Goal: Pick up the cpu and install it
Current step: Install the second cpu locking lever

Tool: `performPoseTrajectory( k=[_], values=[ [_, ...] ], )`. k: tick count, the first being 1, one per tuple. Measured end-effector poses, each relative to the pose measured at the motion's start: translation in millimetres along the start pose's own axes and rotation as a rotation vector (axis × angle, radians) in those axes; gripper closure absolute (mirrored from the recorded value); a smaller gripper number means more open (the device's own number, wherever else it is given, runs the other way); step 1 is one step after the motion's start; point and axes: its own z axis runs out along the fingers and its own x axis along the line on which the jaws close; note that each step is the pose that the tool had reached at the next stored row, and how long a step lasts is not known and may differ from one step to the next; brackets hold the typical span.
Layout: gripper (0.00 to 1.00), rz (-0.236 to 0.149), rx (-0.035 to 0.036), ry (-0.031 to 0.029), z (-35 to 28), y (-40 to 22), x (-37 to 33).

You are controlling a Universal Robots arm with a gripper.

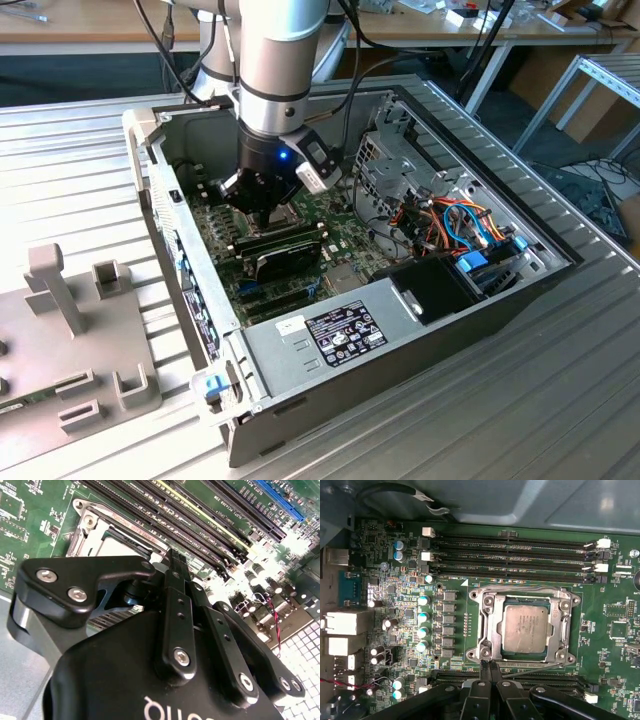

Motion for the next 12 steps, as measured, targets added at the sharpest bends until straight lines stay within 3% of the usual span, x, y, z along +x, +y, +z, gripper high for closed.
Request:
performPoseTrajectory(
  k=[12],
  values=[
    [0.89, 0.000, -0.0001, 0.0002, 1.2, 0.1, 0.4]
  ],
)
